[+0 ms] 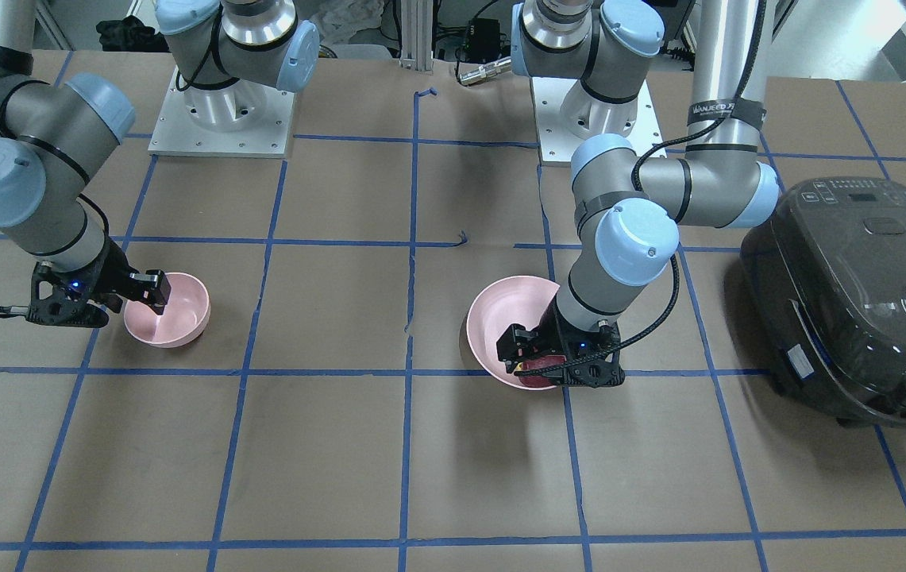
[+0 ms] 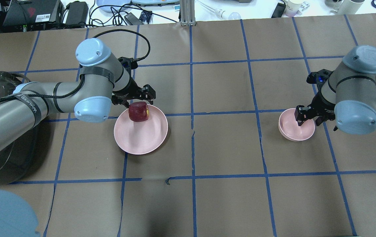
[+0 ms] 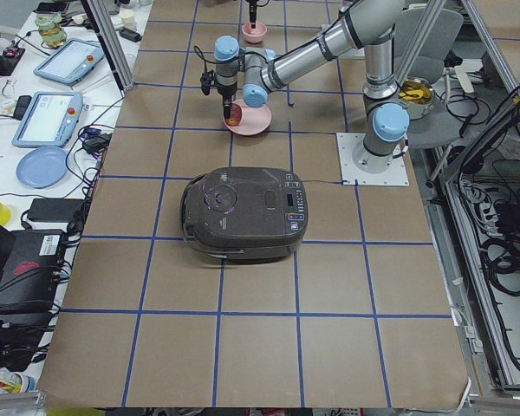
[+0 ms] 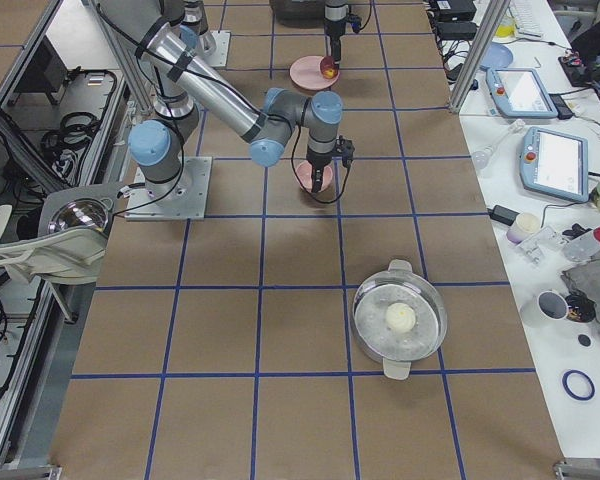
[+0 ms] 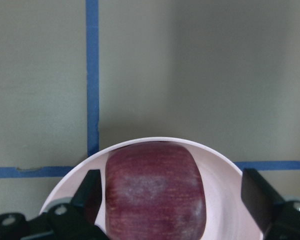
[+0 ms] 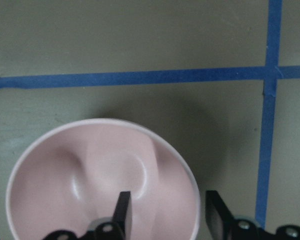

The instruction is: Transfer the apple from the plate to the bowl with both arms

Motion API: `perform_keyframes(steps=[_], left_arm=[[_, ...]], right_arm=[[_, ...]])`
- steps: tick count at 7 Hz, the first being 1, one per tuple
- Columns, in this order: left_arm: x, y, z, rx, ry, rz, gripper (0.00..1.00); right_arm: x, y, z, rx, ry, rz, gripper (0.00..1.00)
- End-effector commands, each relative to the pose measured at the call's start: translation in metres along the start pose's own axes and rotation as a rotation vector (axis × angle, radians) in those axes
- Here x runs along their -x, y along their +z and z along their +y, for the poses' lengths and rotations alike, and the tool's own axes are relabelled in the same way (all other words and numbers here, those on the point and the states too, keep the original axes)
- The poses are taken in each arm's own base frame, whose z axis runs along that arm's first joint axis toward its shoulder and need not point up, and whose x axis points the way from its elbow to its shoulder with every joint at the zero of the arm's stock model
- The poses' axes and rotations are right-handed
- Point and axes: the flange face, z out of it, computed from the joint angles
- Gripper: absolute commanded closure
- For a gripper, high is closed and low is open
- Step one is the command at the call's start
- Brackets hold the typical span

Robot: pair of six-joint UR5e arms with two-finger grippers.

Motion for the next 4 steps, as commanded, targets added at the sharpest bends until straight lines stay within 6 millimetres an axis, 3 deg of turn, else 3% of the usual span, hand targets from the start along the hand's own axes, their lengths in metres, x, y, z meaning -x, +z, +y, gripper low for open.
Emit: perform_keyframes(steps=[1, 2, 3, 4], left_arm=[[0.0025, 0.0169, 0.0048, 0.018, 0.003, -0.004, 0.14], [0.0029, 0.0223, 0.0024, 0.025, 0.008, -0.003, 0.27], [0.0033, 0.0243, 0.0036, 0.03, 0.012, -0.003, 0.6], [0.0015, 0.0177, -0.0023, 0.008, 0.023, 0.002, 0.86]], right_arm=[[-0.0189, 0.0075, 0.0025, 0.009, -0.017, -0.008, 0.78], [-0.023, 0.0103, 0.0, 0.01, -0.016, -0.015, 0.93], [-0.0231, 0.0077, -0.0024, 0.0, -0.014, -0.02, 1.0], [-0.021, 0.0049, -0.0046, -0.01, -0.01, -0.038, 1.0]])
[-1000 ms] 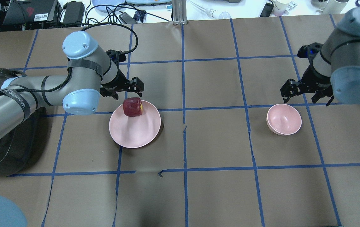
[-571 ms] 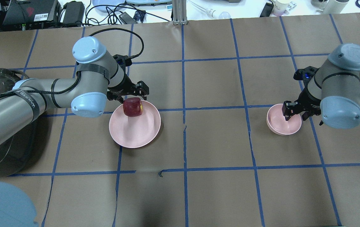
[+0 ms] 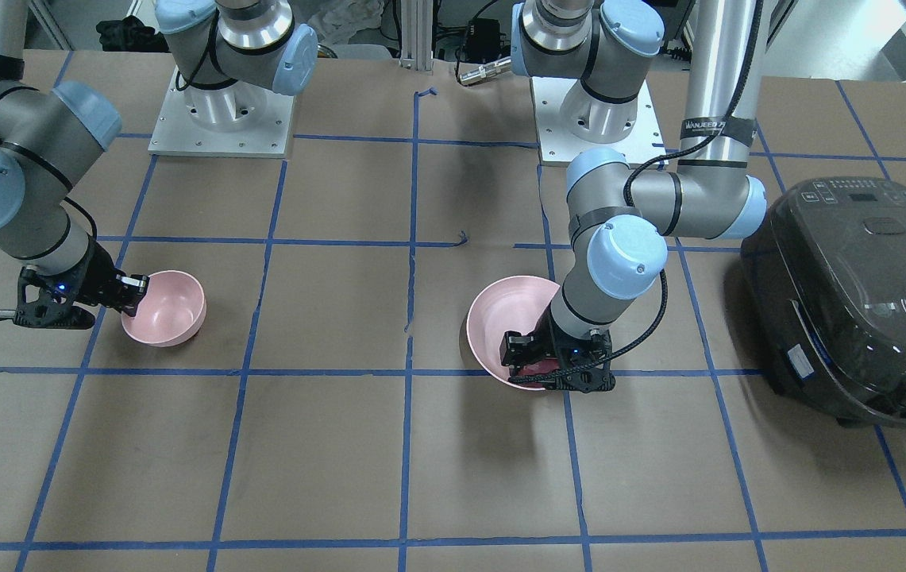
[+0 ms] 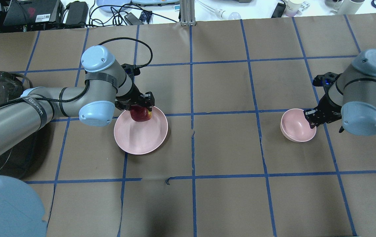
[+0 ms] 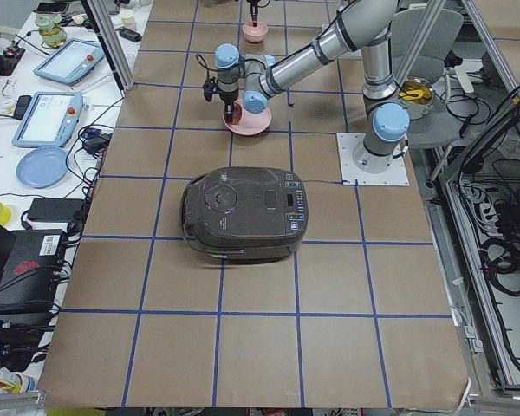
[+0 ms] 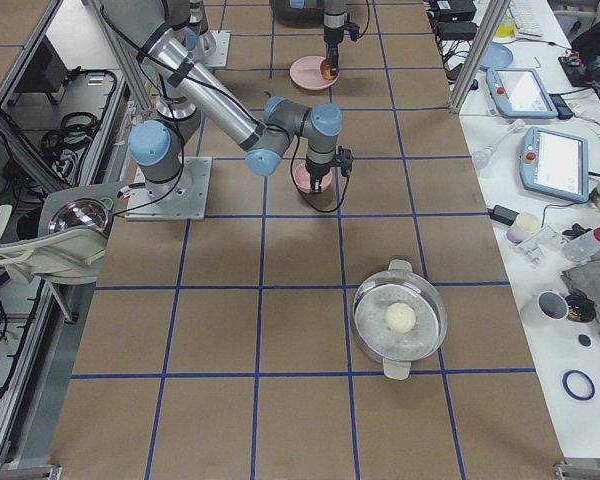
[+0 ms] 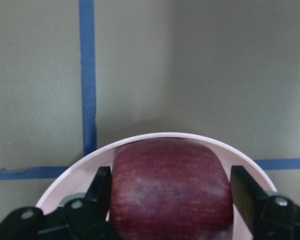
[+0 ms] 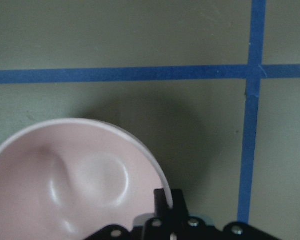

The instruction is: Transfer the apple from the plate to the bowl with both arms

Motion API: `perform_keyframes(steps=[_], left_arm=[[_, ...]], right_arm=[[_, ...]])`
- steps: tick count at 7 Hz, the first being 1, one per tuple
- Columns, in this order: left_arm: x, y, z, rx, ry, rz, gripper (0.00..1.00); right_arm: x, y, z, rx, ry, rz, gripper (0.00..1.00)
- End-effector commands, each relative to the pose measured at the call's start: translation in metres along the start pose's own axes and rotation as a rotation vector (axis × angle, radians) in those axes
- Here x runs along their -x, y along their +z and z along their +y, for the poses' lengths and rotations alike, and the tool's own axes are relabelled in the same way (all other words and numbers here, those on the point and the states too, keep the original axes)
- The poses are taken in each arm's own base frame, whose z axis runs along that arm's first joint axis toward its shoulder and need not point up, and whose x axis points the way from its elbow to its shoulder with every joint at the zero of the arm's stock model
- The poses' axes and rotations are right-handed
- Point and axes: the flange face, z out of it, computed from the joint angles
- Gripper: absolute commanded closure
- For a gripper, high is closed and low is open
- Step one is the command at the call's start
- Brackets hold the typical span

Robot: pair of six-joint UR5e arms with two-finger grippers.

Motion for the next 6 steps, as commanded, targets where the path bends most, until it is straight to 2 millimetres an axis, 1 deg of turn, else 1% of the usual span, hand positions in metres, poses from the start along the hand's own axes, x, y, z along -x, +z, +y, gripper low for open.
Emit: perform_keyframes(steps=[1, 2, 3, 4, 5, 6], left_arm=[[-0.008, -0.031, -0.009, -0.055, 0.012, 0.012, 0.95], [-0.018, -0.049, -0.009, -0.08, 0.026, 0.013, 0.96], [-0.028, -0.068, -0.003, -0.085, 0.033, 0.014, 0.96], [-0.035, -0.095, -0.001, -0.083, 0.039, 0.008, 0.97], [-0.045, -0.125, -0.01, -0.126, 0.021, 0.023, 1.0], [-0.049, -0.139, -0.014, -0.093, 0.009, 0.02, 1.0]], right_arm=[[0.008, -0.011, -0.011, -0.048, 0.009, -0.091, 1.0], [0.022, -0.019, -0.016, -0.059, 0.037, -0.122, 1.0], [0.07, -0.018, -0.017, -0.051, 0.026, -0.168, 1.0], [0.124, -0.016, -0.012, -0.039, 0.025, -0.169, 1.0], [0.177, -0.01, 0.001, -0.009, 0.082, -0.168, 1.0], [0.201, -0.008, 0.008, 0.001, 0.118, -0.166, 1.0]])
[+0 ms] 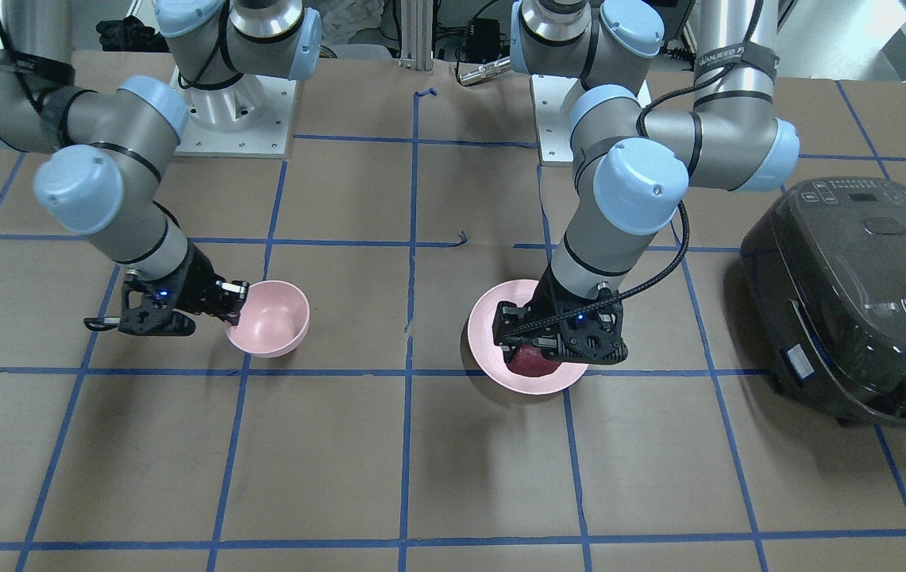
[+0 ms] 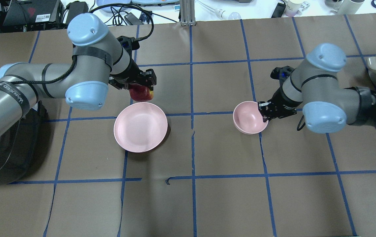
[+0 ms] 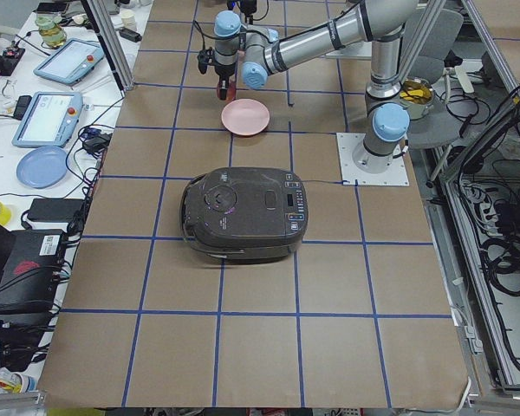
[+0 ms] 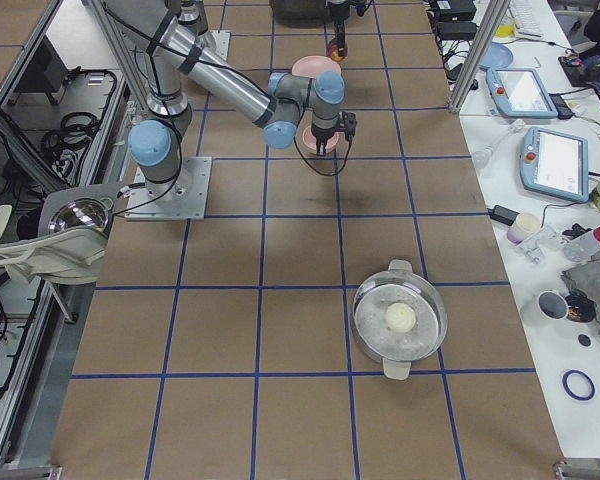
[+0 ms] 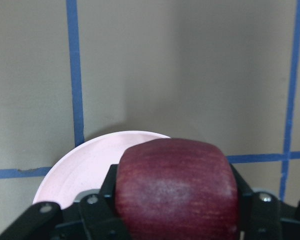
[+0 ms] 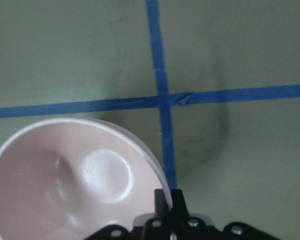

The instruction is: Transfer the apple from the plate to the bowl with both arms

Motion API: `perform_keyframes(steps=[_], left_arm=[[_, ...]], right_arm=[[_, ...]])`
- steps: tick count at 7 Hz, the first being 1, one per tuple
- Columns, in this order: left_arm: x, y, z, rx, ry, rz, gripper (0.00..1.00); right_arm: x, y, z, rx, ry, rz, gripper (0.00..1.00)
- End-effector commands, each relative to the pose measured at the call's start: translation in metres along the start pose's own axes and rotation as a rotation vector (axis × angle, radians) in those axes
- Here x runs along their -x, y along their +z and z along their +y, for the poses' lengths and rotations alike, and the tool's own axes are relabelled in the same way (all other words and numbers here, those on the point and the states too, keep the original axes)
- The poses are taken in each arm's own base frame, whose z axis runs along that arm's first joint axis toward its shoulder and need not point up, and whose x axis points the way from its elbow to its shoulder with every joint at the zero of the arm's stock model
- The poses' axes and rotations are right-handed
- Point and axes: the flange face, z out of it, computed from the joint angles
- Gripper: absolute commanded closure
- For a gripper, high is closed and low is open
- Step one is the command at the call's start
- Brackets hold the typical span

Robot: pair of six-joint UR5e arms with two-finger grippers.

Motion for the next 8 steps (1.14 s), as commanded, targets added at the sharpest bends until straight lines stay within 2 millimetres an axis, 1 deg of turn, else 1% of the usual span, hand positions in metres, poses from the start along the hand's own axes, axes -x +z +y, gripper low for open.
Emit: perform_keyframes(steps=[1, 2, 3, 4, 5, 6, 7, 8], left_arm=[[-0.011, -0.038, -0.006, 0.02, -0.014, -0.001, 1.0], [-0.013, -0.039, -0.004, 0.027, -0.011, 0.003, 1.0], [-0.011, -0.038, -0.003, 0.031, -0.008, -0.002, 1.0], [-0.01, -0.036, -0.003, 0.034, -0.006, -0.005, 1.0], [-0.011, -0.038, -0.004, 0.029, -0.005, -0.005, 1.0], [-0.011, -0.037, -0.005, 0.029, -0.006, -0.003, 1.0], [-0.012, -0.034, -0.005, 0.035, -0.019, 0.005, 1.0], [-0.024, -0.028, -0.005, 0.035, -0.071, 0.02, 1.0]], right_arm=[[0.046, 0.015, 0.018, 0.026, 0.038, 0.003, 1.0], [0.045, 0.021, 0.017, 0.045, 0.042, 0.005, 0.99], [0.044, 0.021, 0.015, 0.041, 0.071, 0.024, 0.01], [0.045, 0.009, 0.008, 0.017, 0.101, 0.026, 0.0], [0.049, -0.014, -0.007, -0.023, 0.096, 0.037, 0.0], [0.049, -0.05, -0.024, -0.029, 0.091, 0.114, 0.0], [0.06, -0.108, -0.034, -0.026, 0.092, 0.125, 0.0], [0.07, -0.169, -0.036, -0.01, 0.089, 0.144, 0.0]])
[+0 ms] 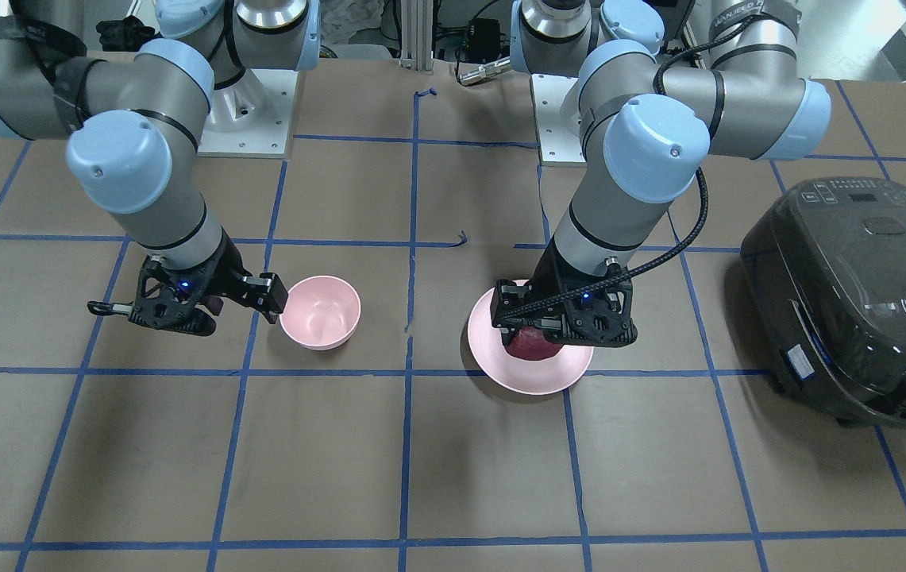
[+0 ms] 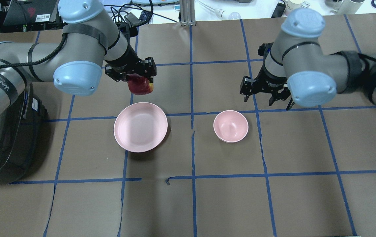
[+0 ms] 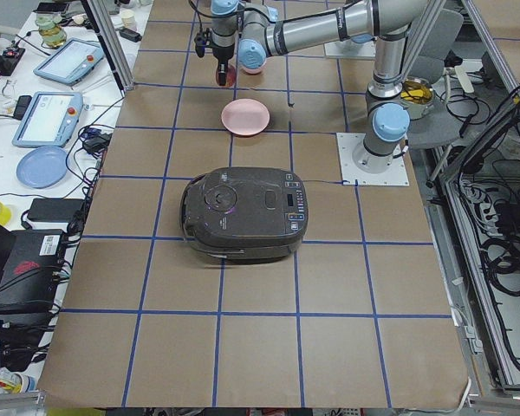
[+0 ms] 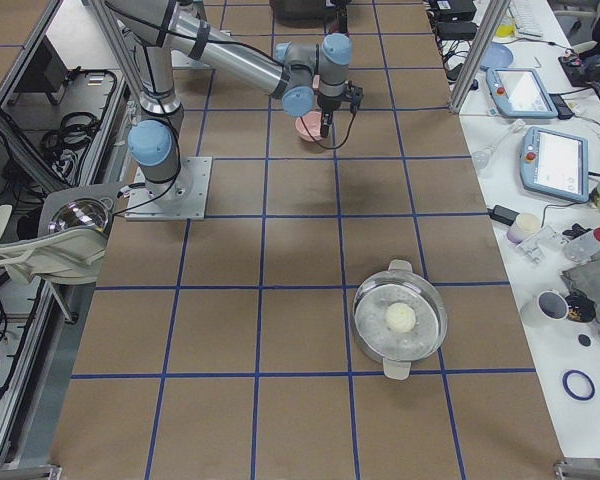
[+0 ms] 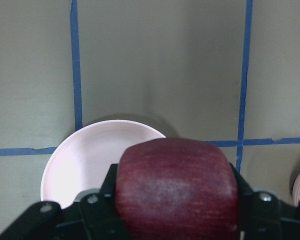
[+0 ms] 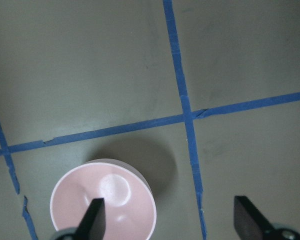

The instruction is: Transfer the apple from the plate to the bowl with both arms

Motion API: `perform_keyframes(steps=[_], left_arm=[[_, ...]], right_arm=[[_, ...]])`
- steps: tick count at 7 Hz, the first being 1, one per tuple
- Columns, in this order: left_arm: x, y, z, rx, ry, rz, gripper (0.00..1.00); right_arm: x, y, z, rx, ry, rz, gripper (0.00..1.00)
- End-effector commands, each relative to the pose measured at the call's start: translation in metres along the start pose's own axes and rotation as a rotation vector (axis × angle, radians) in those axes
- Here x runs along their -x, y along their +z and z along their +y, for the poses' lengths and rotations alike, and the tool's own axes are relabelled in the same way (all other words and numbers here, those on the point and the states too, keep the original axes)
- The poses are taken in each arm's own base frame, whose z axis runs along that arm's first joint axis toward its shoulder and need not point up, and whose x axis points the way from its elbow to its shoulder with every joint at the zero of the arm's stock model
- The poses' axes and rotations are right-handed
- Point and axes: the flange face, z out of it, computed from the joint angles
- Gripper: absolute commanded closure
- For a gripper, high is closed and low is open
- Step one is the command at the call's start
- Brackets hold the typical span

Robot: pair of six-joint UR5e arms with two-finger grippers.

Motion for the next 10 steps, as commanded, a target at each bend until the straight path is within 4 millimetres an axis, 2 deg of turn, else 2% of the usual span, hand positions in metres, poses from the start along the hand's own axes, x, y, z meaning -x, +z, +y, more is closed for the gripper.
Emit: perform_keyframes(steps=[1, 2, 3, 4, 6, 7, 8, 9, 10], left_arm=[[-0.039, -0.001, -0.001, -0.042, -0.033, 0.063, 1.0], [-0.071, 0.006, 0.007, -0.034, -0.031, 0.072, 1.0], [-0.107, 0.013, 0.022, -0.056, -0.008, 0.09, 1.0], [-0.129, 0.022, 0.032, -0.05, -0.056, 0.108, 1.0], [-0.186, 0.04, 0.069, -0.022, -0.061, 0.156, 1.0], [-0.198, 0.053, 0.078, 0.003, -0.072, 0.154, 1.0], [-0.203, 0.07, 0.083, 0.016, -0.093, 0.156, 1.0], [-0.214, 0.09, 0.099, 0.038, -0.079, 0.148, 1.0], [-0.224, 0.105, 0.106, 0.028, -0.061, 0.162, 1.0]], right_arm=[[0.002, -0.124, 0.003, 0.015, -0.007, 0.07, 0.0], [0.002, -0.174, 0.023, 0.006, -0.006, 0.069, 0.0], [-0.001, -0.207, 0.052, -0.006, -0.008, 0.066, 0.0], [-0.002, -0.219, 0.066, -0.023, -0.016, 0.06, 0.0], [-0.001, -0.207, 0.062, -0.015, -0.028, 0.051, 0.0], [0.0, -0.206, 0.049, -0.067, -0.047, 0.054, 0.0], [0.0, -0.205, 0.049, -0.064, -0.047, 0.058, 0.0], [0.0, -0.206, 0.049, -0.071, -0.05, 0.058, 0.0], [-0.003, -0.207, 0.048, -0.079, -0.048, 0.085, 0.0]])
